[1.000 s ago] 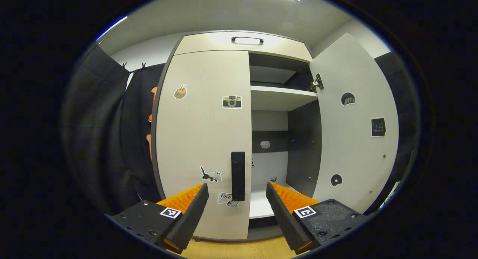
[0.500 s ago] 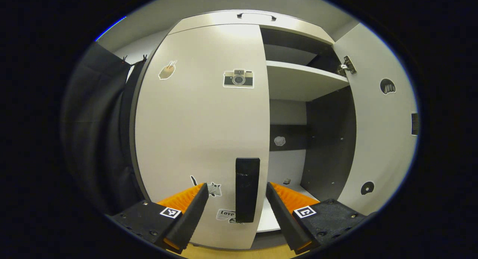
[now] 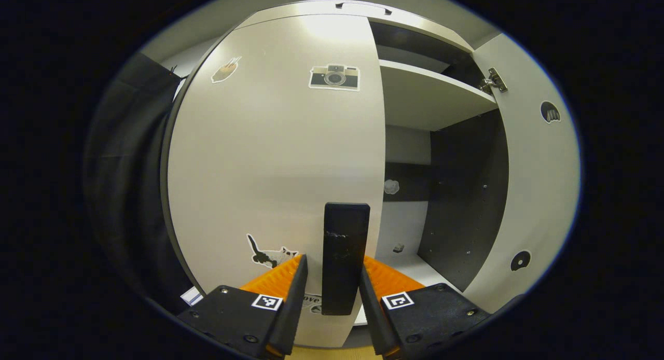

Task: Open the right door of the double-door shoe cabinet with the right hand, and open the left door with the left hand.

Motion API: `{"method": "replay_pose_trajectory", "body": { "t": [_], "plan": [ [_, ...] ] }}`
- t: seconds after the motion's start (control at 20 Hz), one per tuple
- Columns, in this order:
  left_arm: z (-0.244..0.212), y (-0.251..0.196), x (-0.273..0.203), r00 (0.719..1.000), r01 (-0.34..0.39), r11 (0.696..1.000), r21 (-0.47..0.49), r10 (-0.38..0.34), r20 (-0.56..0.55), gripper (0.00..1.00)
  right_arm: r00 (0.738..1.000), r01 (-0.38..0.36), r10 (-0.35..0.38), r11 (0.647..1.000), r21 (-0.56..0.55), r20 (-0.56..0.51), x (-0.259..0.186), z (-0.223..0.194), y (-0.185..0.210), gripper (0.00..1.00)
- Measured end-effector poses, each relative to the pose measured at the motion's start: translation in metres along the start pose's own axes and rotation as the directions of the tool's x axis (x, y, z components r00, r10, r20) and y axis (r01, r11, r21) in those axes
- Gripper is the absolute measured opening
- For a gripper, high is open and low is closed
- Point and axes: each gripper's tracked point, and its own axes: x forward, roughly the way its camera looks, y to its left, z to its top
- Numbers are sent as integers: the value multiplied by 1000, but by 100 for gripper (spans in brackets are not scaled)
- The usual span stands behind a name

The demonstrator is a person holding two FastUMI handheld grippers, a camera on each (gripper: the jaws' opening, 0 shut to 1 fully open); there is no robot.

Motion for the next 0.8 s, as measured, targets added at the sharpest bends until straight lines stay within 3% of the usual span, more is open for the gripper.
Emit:
{"method": "replay_pose_trajectory", "body": {
  "t": [0.1,0.25,0.45,0.75,0.8],
  "plan": [
    [-1,-3,-1,1000,19,1000,-5,-19,1,55,1000,-1,1,1000,5,-1,0,0,1,99],
    [-3,-7,-3,999,31,999,-8,-31,10,34,1000,-5,5,1000,17,8,2,2,6,99],
    [-5,-6,-9,999,48,999,6,-48,18,23,1000,-12,12,999,32,17,3,6,11,99],
    [-5,-1,-42,995,96,995,-3,-96,16,18,999,-47,46,998,44,27,-8,3,26,98],
    [-6,2,-47,994,104,995,-2,-104,17,19,998,-56,55,998,43,29,-9,3,30,89]
  ]
}}
